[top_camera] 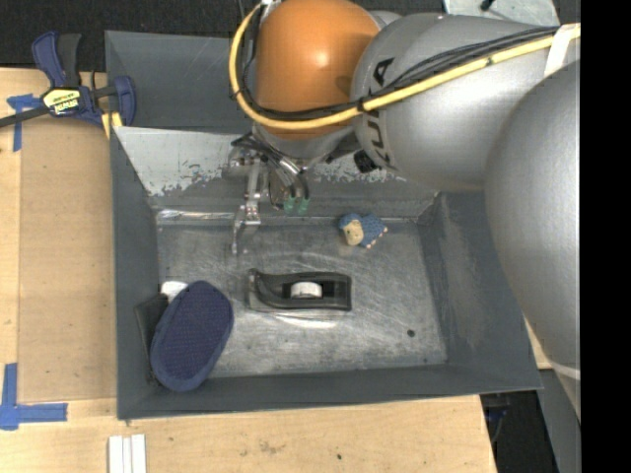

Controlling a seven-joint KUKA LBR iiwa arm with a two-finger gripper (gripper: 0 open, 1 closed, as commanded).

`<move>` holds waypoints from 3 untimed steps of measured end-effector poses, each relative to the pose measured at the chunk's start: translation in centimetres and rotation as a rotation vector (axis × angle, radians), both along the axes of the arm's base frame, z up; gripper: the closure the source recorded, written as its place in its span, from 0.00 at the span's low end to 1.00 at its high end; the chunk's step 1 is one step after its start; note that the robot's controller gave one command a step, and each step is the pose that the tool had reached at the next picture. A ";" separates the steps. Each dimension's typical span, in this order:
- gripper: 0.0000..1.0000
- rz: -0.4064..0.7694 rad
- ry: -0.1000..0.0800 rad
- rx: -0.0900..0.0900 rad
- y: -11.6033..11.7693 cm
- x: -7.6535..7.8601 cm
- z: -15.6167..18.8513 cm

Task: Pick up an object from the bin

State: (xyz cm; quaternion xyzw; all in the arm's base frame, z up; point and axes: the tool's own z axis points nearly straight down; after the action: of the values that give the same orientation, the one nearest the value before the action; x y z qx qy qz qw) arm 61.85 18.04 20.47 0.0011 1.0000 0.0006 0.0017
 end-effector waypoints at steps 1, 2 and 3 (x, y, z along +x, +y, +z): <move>0.00 0.124 0.009 -0.005 -7.8 -3.7 -8.5; 0.00 0.156 -0.019 0.003 -8.0 -3.3 -9.7; 0.00 -0.052 0.002 -0.003 -13.6 -9.6 -6.9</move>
Offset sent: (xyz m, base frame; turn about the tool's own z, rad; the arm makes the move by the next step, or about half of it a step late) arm -0.0361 -0.0728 -0.0817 -0.1289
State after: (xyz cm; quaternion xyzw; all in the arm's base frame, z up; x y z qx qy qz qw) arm 52.25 4.45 13.57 0.0271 0.9996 -0.0009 0.0005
